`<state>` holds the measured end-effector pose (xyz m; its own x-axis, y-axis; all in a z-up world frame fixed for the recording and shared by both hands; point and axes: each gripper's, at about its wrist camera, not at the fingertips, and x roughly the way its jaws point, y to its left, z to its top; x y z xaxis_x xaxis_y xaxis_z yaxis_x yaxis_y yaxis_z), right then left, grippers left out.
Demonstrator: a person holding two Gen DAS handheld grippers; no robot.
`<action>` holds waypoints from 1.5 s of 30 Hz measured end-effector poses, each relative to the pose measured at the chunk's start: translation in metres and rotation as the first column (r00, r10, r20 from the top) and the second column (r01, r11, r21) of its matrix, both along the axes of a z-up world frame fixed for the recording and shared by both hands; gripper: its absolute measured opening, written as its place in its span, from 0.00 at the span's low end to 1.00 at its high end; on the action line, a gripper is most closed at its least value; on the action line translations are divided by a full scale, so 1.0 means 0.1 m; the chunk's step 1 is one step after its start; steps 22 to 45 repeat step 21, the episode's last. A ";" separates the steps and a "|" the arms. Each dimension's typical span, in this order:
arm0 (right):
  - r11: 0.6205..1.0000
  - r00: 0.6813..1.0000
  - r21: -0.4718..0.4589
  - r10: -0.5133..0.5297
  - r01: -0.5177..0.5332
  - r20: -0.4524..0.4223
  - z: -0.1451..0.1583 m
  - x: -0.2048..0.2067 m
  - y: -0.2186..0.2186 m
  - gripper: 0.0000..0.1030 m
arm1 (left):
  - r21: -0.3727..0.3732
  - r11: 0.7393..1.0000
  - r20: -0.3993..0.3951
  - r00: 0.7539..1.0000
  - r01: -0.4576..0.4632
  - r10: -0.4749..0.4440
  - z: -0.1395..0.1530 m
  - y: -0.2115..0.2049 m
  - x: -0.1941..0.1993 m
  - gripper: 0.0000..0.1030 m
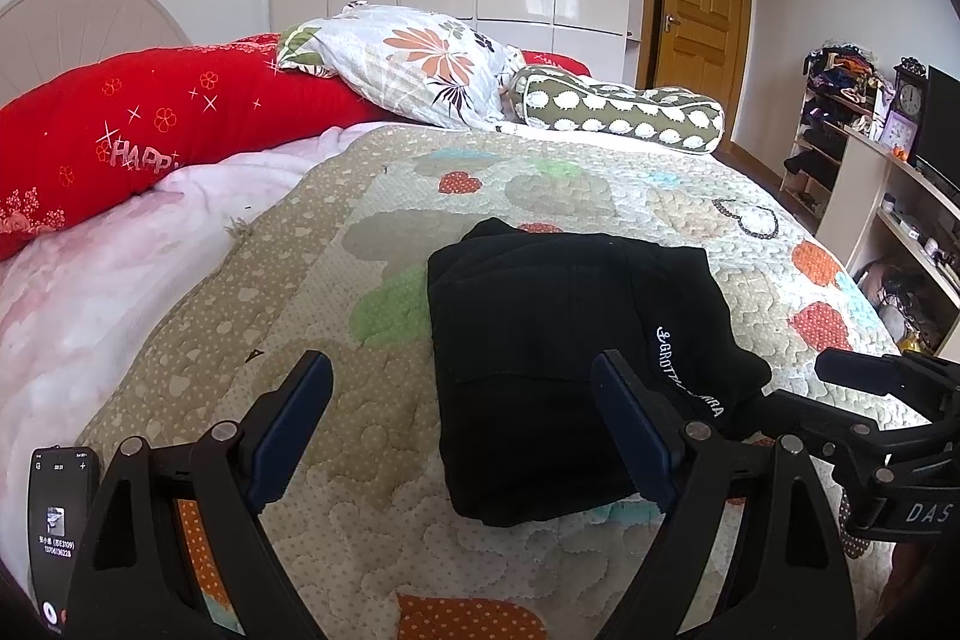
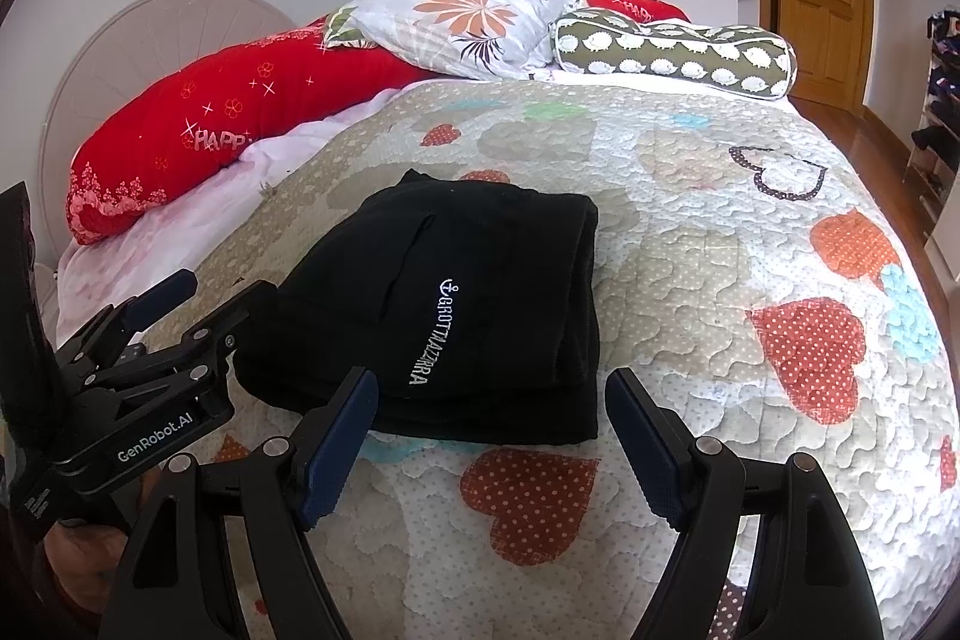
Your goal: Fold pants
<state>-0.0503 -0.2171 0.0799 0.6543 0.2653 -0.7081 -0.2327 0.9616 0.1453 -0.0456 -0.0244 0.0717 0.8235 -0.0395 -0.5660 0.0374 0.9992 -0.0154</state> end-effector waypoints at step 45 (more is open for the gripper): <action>0.999 0.999 -0.004 -0.043 0.043 0.012 0.16 -0.32 -0.32 0.78 | 0.010 0.999 0.048 0.998 0.035 -0.036 0.06 -0.10 -0.17 0.86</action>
